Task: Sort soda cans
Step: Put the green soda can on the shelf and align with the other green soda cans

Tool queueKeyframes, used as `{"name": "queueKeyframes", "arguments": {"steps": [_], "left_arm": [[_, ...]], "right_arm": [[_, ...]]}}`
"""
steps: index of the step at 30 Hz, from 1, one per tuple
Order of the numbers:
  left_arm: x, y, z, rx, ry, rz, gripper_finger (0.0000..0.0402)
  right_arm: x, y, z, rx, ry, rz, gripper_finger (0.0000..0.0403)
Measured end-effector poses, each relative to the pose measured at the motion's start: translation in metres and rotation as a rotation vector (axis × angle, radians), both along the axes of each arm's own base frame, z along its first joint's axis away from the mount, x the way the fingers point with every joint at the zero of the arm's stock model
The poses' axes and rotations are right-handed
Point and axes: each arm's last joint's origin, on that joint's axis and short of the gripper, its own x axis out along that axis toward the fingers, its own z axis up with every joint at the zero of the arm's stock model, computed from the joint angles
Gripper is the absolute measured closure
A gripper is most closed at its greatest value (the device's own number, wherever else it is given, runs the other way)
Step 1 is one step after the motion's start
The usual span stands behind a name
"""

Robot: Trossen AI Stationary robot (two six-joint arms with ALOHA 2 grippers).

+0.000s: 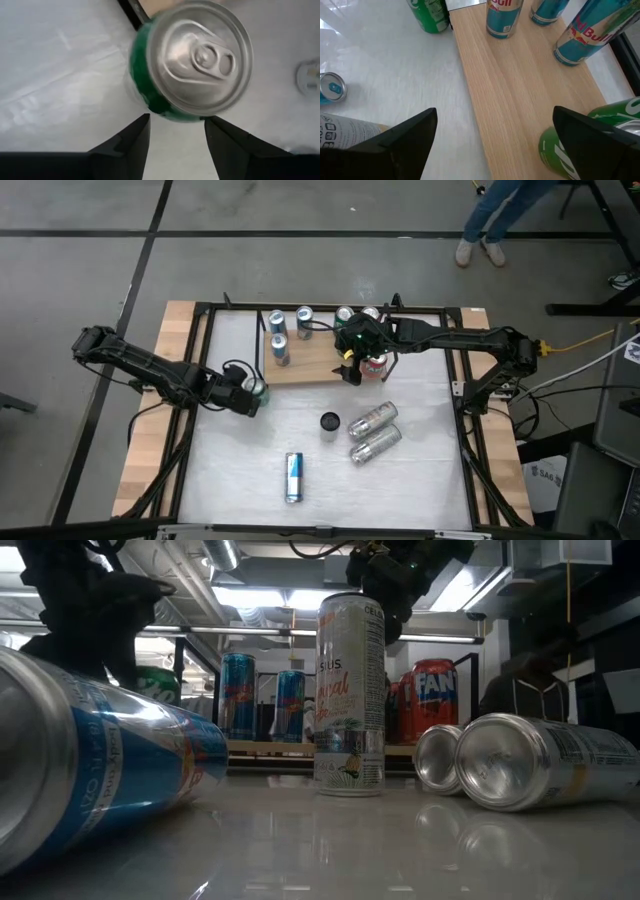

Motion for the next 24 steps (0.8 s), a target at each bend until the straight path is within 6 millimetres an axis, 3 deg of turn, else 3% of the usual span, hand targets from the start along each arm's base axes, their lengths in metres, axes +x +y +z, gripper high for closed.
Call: {"name": "queueKeyframes", "arguments": {"steps": [5, 12, 19, 24], "left_arm": [[0.0, -0.003, 0.0, -0.023, 0.037, -0.13, 0.0228], [-0.009, -0.001, 0.006, -0.033, 0.142, -0.161, 0.0228], [-0.028, 0.009, 0.015, 0.168, 0.307, -0.06, 0.0228], [-0.026, 0.015, 0.015, 0.309, 0.265, -0.003, 0.0228]], "right_arm": [[0.0, 0.0, 0.0, 0.0, 0.0, 0.0, 0.0015], [0.0, 0.0, 0.0, 0.0, 0.001, 0.0, 0.0015], [0.0, 0.0, 0.0, 0.0, 0.0, 0.0, 0.0015], [0.0, 0.0, 0.0, 0.011, -0.005, 0.01, 0.0015]]}}
